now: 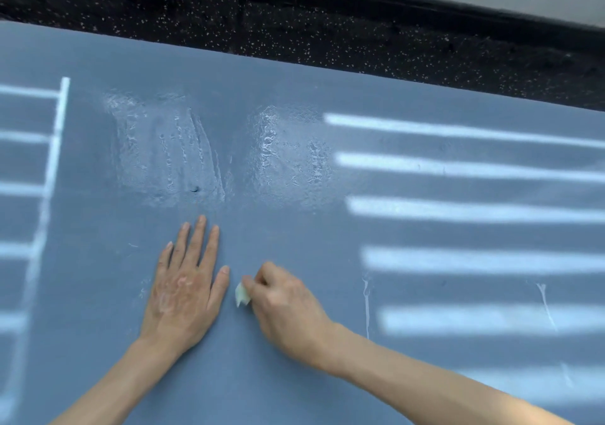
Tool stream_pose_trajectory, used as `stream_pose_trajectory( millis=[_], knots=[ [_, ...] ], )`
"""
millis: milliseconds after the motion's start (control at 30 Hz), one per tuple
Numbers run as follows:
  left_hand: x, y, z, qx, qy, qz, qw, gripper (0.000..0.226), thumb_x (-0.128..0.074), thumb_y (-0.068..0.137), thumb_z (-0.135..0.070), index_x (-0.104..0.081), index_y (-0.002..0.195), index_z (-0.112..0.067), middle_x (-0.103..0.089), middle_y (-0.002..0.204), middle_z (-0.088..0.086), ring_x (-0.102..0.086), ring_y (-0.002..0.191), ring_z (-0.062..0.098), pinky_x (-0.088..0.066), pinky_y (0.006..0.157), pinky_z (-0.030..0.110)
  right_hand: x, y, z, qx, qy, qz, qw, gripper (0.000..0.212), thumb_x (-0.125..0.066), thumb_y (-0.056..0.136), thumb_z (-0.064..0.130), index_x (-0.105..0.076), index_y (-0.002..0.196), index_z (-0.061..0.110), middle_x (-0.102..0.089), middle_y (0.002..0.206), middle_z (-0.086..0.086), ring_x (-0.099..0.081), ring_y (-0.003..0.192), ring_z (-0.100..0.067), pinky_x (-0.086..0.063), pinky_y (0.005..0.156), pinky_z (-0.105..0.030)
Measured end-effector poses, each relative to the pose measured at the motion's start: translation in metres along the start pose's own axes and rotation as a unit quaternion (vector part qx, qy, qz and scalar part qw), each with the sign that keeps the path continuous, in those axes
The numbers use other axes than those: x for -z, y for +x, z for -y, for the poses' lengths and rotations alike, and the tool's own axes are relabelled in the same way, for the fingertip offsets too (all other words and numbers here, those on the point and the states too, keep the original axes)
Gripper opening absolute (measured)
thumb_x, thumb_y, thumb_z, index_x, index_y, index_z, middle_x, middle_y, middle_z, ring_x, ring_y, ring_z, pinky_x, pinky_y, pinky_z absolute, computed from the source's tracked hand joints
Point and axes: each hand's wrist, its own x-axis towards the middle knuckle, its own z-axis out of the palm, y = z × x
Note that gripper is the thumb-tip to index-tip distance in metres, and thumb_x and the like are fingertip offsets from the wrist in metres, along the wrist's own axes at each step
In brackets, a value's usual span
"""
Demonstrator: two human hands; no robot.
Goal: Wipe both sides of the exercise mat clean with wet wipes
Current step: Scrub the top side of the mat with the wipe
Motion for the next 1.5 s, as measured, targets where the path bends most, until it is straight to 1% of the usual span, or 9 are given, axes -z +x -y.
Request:
stream_pose_trajectory(
  millis=[100, 267, 433, 567, 733, 867, 1033, 1167, 1500],
  knots=[
    [0.002, -0.003, -0.002, 0.001, 0.001, -0.002, 1.0, 0.063, -0.031, 0.095, -0.036, -0.039, 0.147, -0.001, -0.033, 0.156, 0.018, -0.03, 0.141, 0.036, -0.02, 0.11, 0.047, -0.002, -0.032, 0.02, 0.089, 0.03, 0.129, 0.987, 0.006, -0.054, 0.08, -0.002, -0.053, 0.084, 0.003, -0.045, 0.079, -0.014, -0.046, 0.06, -0.03, -0.042, 0.048, -0.034],
    [0.004, -0.016, -0.008, 0.011, -0.009, 0.004, 1.0, 0.063, -0.031, 0.095, -0.036, -0.039, 0.147, -0.002, -0.033, 0.156, 0.018, -0.029, 0.142, 0.036, -0.019, 0.112, 0.045, 0.007, -0.013, -0.001, -0.004, -0.017, -0.03, 0.999, 0.027, -0.037, 0.082, 0.013, -0.063, 0.081, 0.004, -0.046, 0.071, -0.008, -0.044, 0.055, -0.025, -0.035, 0.047, -0.03],
    [0.009, -0.018, -0.01, 0.011, -0.008, 0.019, 1.0, 0.062, -0.032, 0.094, -0.035, -0.04, 0.147, -0.002, -0.034, 0.155, 0.018, -0.027, 0.143, 0.034, -0.016, 0.112, 0.043, -0.008, -0.049, 0.022, 0.068, 0.007, 0.086, 0.994, 0.018, -0.04, 0.083, 0.007, -0.058, 0.083, 0.002, -0.044, 0.075, -0.009, -0.043, 0.057, -0.027, -0.042, 0.045, -0.034],
    [0.009, -0.018, -0.01, 0.015, -0.008, 0.027, 1.0, 0.063, -0.032, 0.094, -0.036, -0.039, 0.147, -0.003, -0.034, 0.156, 0.018, -0.031, 0.143, 0.036, -0.015, 0.113, 0.042, -0.001, -0.037, 0.008, 0.006, -0.009, -0.017, 1.0, 0.027, -0.036, 0.084, 0.012, -0.061, 0.085, 0.002, -0.044, 0.073, -0.009, -0.043, 0.055, -0.026, -0.04, 0.043, -0.031],
    [0.011, -0.019, -0.009, 0.015, -0.005, 0.037, 0.999, 0.064, -0.03, 0.095, -0.037, -0.037, 0.149, -0.004, -0.03, 0.158, 0.016, -0.029, 0.145, 0.036, -0.013, 0.114, 0.041, -0.016, -0.085, 0.04, 0.091, 0.038, 0.137, 0.986, 0.007, -0.045, 0.078, 0.002, -0.049, 0.078, 0.006, -0.039, 0.075, -0.006, -0.031, 0.055, -0.019, -0.033, 0.043, -0.028],
    [0.01, -0.018, -0.009, 0.019, -0.008, 0.043, 0.999, 0.064, -0.029, 0.095, -0.038, -0.036, 0.15, -0.005, -0.029, 0.158, 0.016, -0.028, 0.145, 0.036, -0.011, 0.115, 0.04, -0.01, -0.063, 0.021, 0.025, 0.007, 0.028, 0.999, 0.013, -0.043, 0.082, 0.008, -0.056, 0.078, 0.005, -0.042, 0.073, -0.006, -0.038, 0.054, -0.022, -0.036, 0.044, -0.031],
    [0.012, -0.019, -0.009, 0.022, -0.022, 0.049, 0.998, 0.065, -0.027, 0.095, -0.039, -0.035, 0.15, -0.006, -0.026, 0.16, 0.014, -0.025, 0.147, 0.035, -0.014, 0.116, 0.043, -0.013, -0.105, 0.042, 0.096, 0.042, 0.159, 0.982, 0.005, -0.048, 0.081, 0.007, -0.048, 0.078, 0.011, -0.039, 0.076, -0.002, -0.025, 0.059, -0.013, -0.024, 0.048, -0.023],
    [0.011, -0.019, -0.009, 0.024, -0.026, 0.053, 0.998, 0.067, -0.025, 0.095, -0.04, -0.032, 0.152, -0.007, -0.023, 0.161, 0.014, -0.021, 0.148, 0.034, -0.013, 0.117, 0.043, -0.001, -0.082, 0.012, 0.027, 0.0, 0.052, 0.998, 0.019, -0.042, 0.083, 0.011, -0.061, 0.083, 0.007, -0.045, 0.075, -0.004, -0.04, 0.056, -0.019, -0.037, 0.047, -0.029],
    [0.014, -0.03, -0.018, 0.021, -0.04, 0.068, 0.997, 0.071, -0.019, 0.094, -0.046, -0.022, 0.155, -0.01, -0.012, 0.164, 0.013, -0.009, 0.151, 0.033, -0.003, 0.12, 0.041, 0.014, -0.105, -0.003, 0.033, -0.02, 0.058, 0.998, 0.018, -0.049, 0.081, 0.003, -0.064, 0.089, 0.006, -0.047, 0.076, -0.005, -0.041, 0.055, -0.019, -0.035, 0.048, -0.025]
  ],
)
